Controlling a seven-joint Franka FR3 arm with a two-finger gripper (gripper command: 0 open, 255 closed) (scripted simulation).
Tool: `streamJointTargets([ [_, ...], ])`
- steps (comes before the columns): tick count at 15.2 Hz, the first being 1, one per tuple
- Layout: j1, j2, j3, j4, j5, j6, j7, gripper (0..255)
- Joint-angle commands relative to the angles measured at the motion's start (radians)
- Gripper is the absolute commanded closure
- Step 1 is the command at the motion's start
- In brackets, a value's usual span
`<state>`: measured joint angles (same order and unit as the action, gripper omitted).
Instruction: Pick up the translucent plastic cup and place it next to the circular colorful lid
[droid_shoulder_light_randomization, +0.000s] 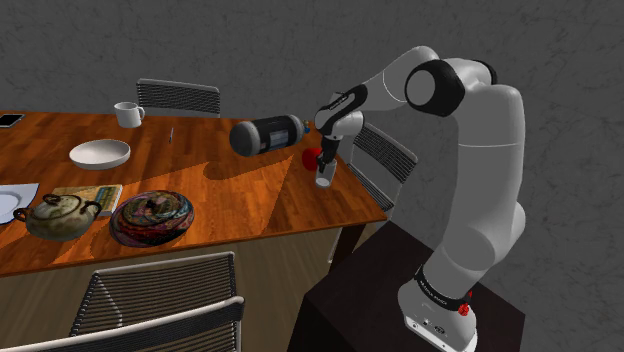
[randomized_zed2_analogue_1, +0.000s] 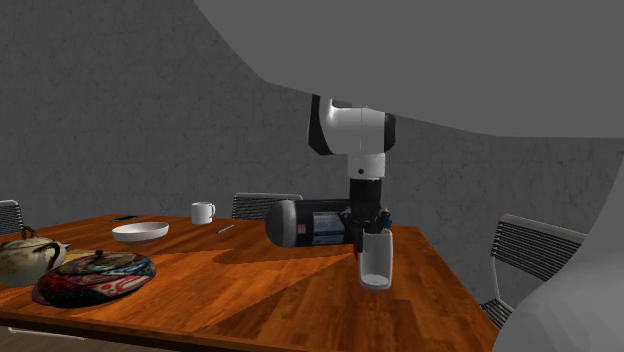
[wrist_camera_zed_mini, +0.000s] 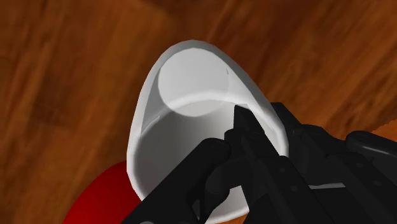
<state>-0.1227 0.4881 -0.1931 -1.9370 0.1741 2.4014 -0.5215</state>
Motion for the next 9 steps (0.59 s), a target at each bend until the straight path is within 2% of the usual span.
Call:
streamJointTargets([
  [1,0.002,-0.018,-0.004,0.000,-0.005,-0.017,0.003,255],
  [9,0.011,-0.089,-0.017,0.013,-0.029,-0.100,0.020,255],
])
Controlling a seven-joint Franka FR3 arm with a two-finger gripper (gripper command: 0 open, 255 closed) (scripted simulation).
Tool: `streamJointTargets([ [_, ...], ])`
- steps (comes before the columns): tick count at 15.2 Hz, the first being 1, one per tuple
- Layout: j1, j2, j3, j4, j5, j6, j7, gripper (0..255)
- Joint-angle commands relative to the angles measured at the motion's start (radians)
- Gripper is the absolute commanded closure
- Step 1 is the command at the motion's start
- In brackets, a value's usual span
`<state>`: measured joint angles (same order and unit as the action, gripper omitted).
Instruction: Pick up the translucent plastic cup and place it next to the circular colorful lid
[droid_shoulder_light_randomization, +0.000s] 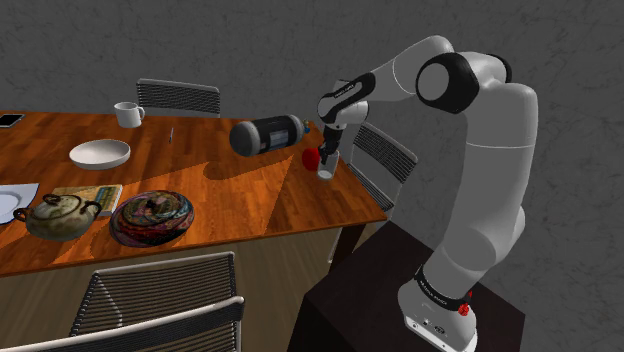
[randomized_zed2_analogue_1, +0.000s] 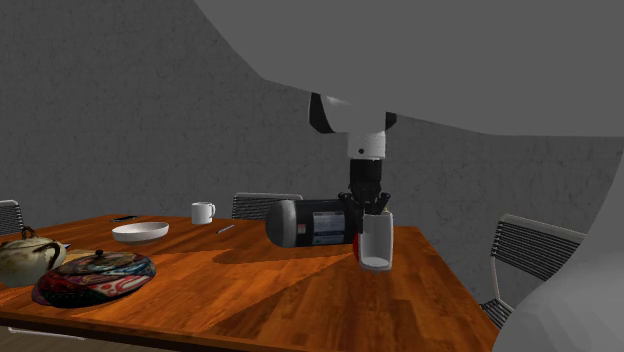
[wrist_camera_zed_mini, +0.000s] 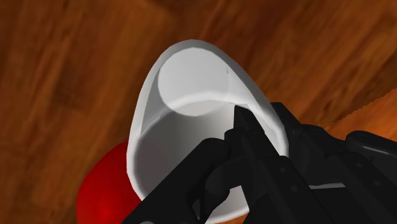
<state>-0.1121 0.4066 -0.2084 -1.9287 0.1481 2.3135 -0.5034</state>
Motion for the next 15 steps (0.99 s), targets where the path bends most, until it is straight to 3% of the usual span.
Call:
streamJointTargets([
  [1,0.002,-0.016,-0.003,0.007,-0.006,-0.022,0.004,255],
  [15,0.011,-0.115,-0.017,0.066,-0.040,-0.178,0.030,255],
])
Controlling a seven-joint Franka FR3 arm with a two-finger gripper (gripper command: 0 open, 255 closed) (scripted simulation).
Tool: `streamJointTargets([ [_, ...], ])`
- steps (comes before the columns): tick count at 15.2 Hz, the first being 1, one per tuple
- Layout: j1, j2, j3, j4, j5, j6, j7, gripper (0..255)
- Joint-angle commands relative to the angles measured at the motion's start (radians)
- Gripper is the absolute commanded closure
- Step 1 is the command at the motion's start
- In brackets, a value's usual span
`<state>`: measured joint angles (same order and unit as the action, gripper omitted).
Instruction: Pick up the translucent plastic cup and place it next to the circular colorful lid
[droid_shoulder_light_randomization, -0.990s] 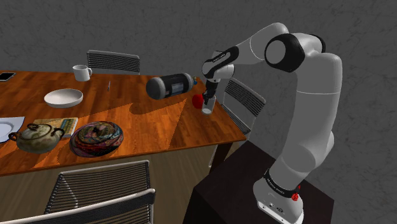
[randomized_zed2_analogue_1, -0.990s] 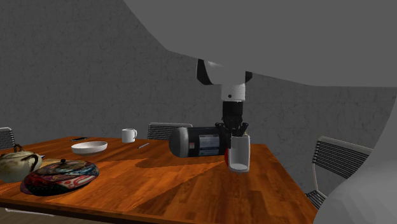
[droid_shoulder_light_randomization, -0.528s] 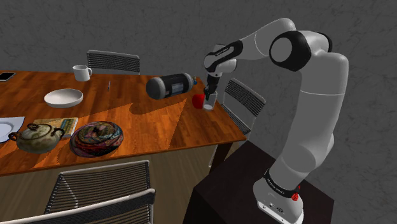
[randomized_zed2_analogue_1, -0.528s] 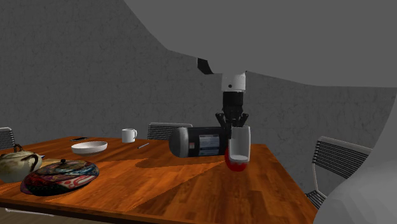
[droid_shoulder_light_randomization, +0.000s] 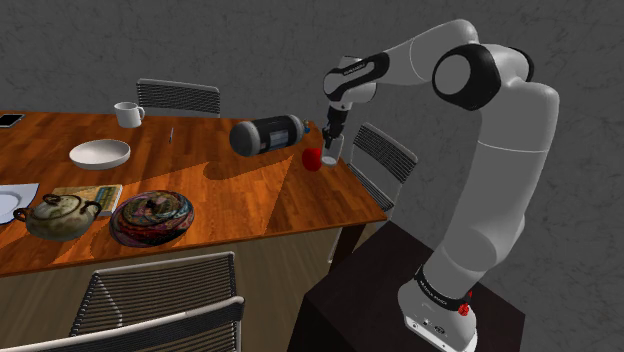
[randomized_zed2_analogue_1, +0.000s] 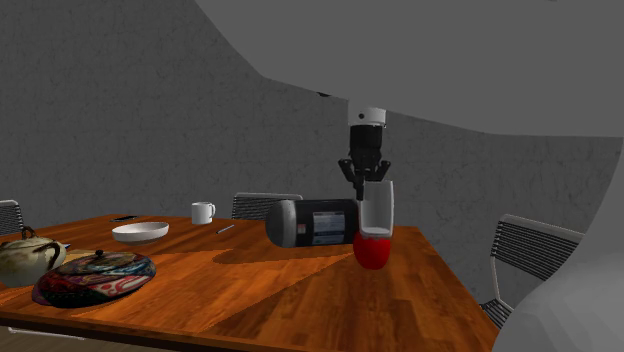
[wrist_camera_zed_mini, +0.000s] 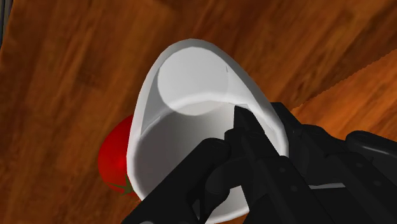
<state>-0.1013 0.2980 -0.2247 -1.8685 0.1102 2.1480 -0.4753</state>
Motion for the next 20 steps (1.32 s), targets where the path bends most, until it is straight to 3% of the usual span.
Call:
streamJointTargets([
  [1,0.001,-0.013,-0.002,0.012,-0.004,-0.024,0.003,255],
  [15,0.004,-0.073,-0.008,0.111,-0.026,-0.182,0.020,255],
  [20,0.075,-0.121,0.033,0.048,-0.043,-0.161,0.136,255],
])
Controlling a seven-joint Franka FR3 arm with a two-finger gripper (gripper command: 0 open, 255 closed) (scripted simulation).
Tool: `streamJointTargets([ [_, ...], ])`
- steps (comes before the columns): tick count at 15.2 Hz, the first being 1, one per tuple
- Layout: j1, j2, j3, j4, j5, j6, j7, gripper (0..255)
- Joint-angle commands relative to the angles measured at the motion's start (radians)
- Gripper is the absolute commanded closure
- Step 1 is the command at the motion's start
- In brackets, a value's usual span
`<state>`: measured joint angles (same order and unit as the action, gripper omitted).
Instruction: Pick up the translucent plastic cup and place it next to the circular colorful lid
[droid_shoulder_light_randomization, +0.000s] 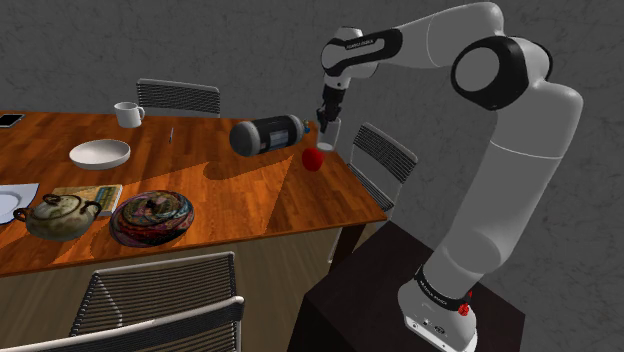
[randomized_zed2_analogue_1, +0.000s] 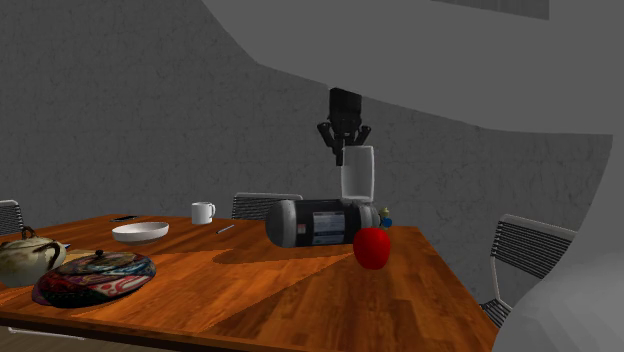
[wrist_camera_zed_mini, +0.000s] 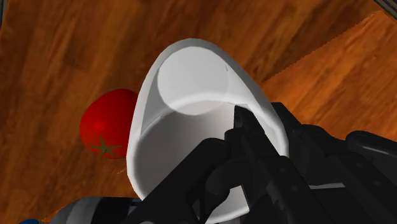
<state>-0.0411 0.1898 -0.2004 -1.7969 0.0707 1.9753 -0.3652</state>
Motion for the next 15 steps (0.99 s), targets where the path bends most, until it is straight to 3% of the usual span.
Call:
streamJointTargets([
  [1,0.029,-0.020,0.018,-0.032,-0.007,0.015,0.049,255],
  [15,0.213,-0.022,0.149,-0.032,-0.031,0.024,0.371,255],
])
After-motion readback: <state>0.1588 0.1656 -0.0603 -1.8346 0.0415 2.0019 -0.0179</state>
